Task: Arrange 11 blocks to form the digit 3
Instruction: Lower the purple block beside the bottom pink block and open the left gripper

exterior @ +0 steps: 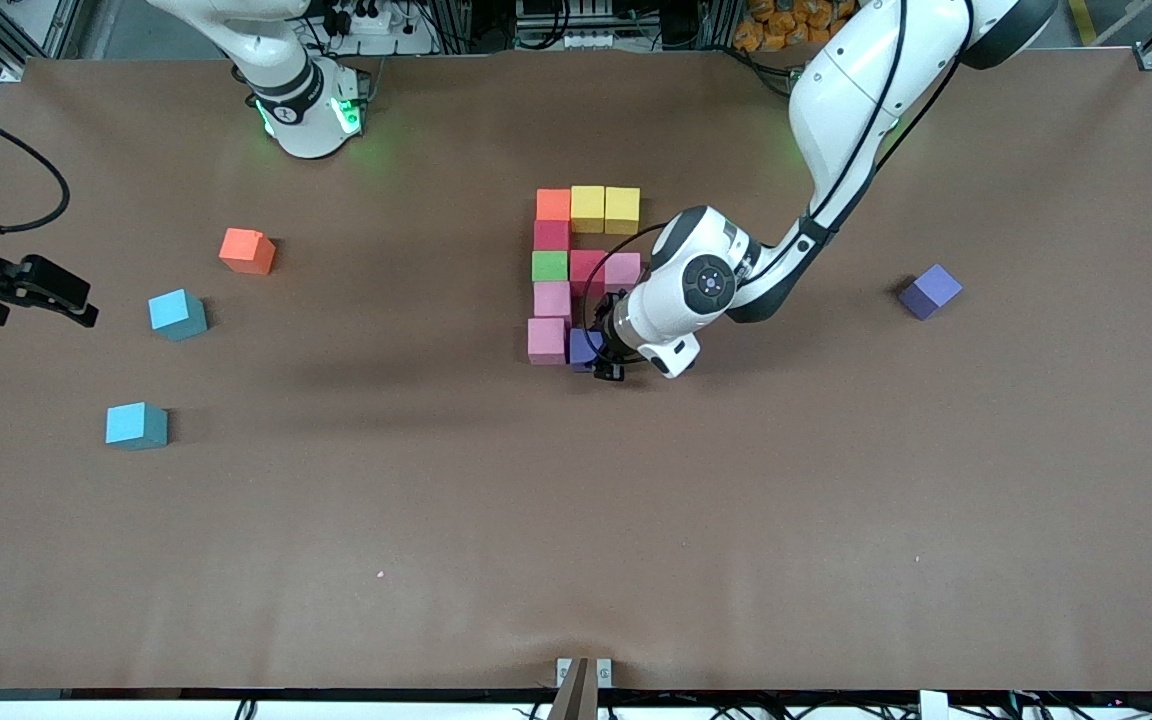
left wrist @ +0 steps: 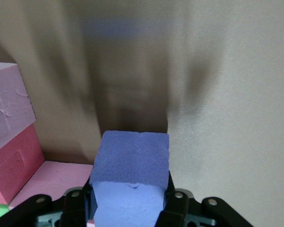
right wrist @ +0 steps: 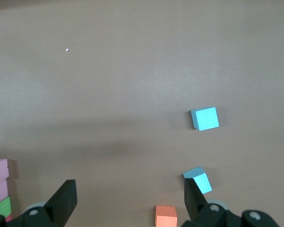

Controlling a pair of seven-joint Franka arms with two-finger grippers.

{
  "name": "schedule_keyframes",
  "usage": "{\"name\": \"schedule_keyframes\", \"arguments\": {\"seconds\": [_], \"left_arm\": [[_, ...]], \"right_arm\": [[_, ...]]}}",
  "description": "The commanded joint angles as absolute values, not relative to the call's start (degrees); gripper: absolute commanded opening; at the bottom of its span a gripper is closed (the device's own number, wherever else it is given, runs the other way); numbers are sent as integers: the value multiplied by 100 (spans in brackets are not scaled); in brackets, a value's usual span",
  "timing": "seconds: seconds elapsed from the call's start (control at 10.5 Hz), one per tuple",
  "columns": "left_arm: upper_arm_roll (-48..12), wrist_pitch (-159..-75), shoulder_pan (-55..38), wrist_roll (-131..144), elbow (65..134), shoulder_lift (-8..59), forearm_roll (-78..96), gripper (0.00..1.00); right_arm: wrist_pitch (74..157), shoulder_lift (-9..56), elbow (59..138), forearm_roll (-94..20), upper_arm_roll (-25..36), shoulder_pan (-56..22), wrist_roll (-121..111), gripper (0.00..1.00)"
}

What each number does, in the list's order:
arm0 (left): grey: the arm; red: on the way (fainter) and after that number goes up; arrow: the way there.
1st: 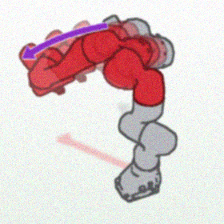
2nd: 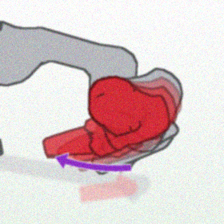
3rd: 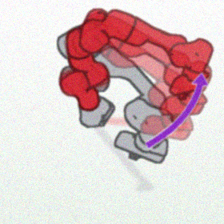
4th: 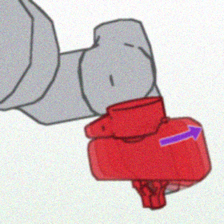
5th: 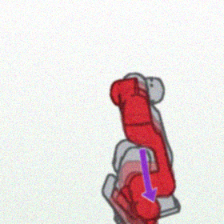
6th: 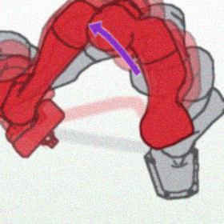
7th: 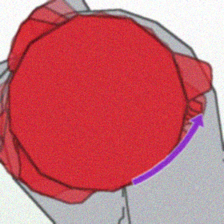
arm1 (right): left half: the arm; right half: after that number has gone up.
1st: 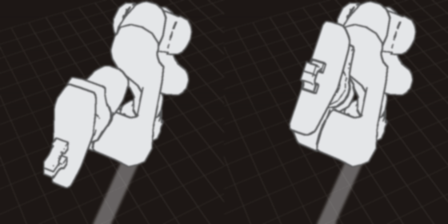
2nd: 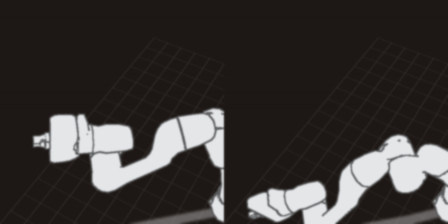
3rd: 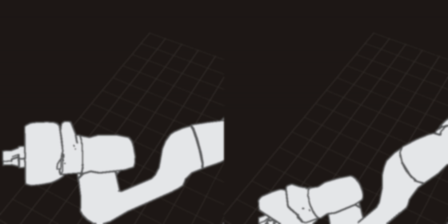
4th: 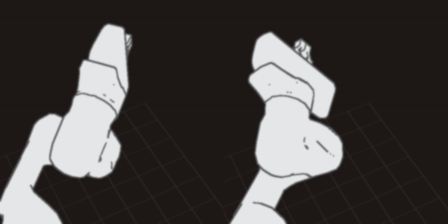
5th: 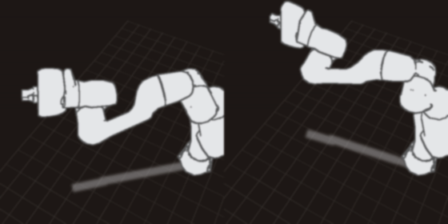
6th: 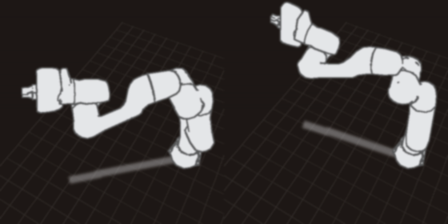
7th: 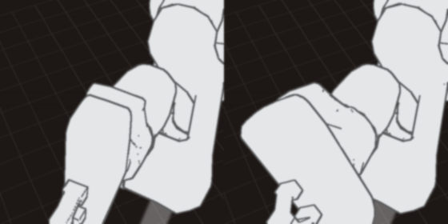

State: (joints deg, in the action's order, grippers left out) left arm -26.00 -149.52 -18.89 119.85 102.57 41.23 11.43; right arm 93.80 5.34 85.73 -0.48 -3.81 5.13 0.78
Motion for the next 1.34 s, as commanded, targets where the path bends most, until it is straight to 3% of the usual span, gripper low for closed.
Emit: {"name": "schedule_keyframes", "arguments": {"seconds": [0.0,0.76,1.05,1.15,1.24], "left_arm": [[-2549,-15126,-1969,12085,10274,4166,1239,29],[-2549,-15187,-2021,12085,10230,4263,1239,30],[-2549,-15223,-2057,12085,10222,4280,1257,38],[-2549,-15223,-2048,12076,10222,4280,1239,60],[-2549,-15223,-2048,12076,10230,4280,1213,100]], "right_arm": [[9281,606,8455,-202,-316,483,97,100],[9281,563,8429,-202,-316,650,97,100],[9281,563,8429,-202,-316,650,97,100],[9290,563,8429,-202,-316,650,105,100],[9290,563,8429,-202,-316,650,105,100]]}}
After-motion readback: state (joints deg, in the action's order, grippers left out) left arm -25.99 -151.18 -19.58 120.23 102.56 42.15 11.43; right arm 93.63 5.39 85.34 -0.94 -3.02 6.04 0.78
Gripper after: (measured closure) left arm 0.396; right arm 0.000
